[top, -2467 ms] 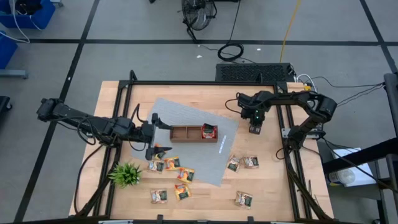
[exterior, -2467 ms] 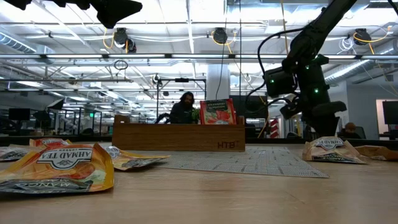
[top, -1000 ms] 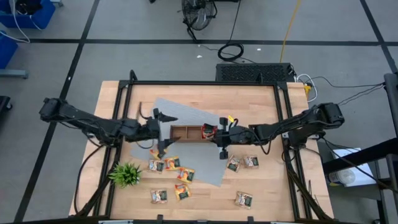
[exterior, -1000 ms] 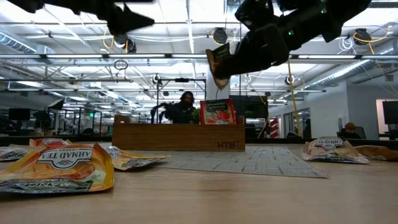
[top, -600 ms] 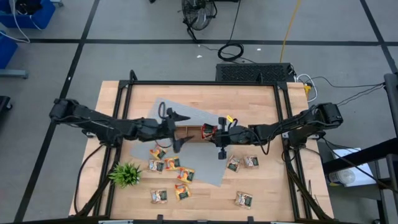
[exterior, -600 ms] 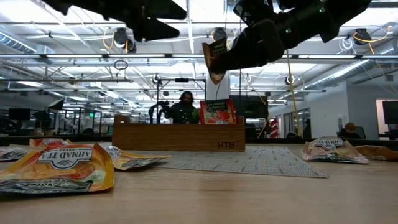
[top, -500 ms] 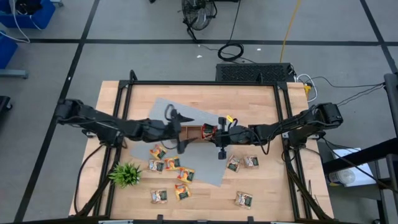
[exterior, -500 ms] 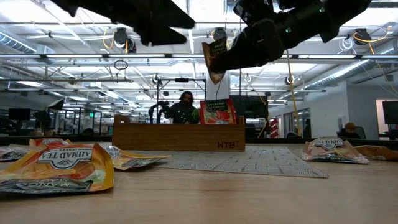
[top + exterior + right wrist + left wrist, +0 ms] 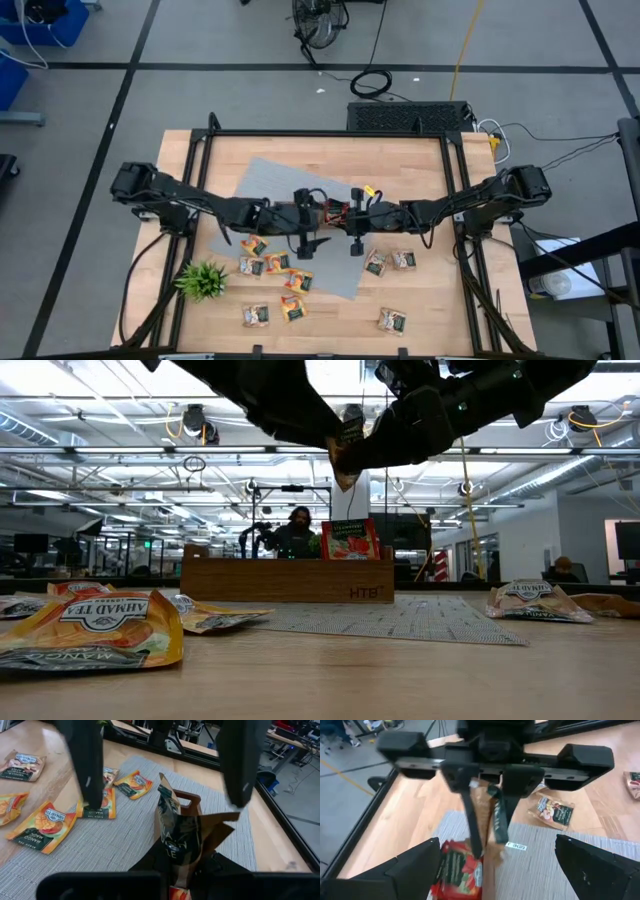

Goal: Pick & Place Tea
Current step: Put the brown tea bag into the wooden organizer

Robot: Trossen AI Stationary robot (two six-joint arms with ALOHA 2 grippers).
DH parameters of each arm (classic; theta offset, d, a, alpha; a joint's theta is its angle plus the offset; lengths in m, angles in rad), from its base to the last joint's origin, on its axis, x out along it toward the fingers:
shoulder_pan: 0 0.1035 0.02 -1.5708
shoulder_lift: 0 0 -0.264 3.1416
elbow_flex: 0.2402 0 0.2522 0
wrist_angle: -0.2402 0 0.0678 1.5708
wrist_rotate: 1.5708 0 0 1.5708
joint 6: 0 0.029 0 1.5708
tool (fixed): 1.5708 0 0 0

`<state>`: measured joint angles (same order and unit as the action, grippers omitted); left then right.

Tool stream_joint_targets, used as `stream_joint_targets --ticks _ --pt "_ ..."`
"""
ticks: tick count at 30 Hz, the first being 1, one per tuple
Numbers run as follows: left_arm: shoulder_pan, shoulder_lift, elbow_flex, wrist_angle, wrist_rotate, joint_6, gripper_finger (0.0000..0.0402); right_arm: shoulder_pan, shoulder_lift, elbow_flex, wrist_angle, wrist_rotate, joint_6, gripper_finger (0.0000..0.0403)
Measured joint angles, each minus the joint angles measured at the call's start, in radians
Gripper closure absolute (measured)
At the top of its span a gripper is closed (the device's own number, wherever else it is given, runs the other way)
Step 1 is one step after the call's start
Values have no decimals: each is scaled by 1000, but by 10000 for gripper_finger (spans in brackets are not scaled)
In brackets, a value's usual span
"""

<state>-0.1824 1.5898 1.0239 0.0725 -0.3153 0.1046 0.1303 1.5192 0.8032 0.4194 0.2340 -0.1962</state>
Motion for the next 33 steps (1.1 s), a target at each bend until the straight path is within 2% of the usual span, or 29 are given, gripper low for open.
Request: stream_joint_targets --ticks 10,13,16,23,31,33 --pt "17 9 2 30 0 21 12 0 0 1 2 -3 0 382" --pt "23 9 2 21 0 22 30 0 0 1 2 -3 0 382" --pt "26 9 2 20 1 18 79 0 0 1 0 -3 0 382" --pt "26 9 2 27 1 18 228 0 0 1 -1 -3 0 382" --pt "25 9 2 27 8 -3 379 0 0 1 0 -2 1 382" --pt "25 9 2 27 8 -9 392 0 0 1 0 -2 3 378"
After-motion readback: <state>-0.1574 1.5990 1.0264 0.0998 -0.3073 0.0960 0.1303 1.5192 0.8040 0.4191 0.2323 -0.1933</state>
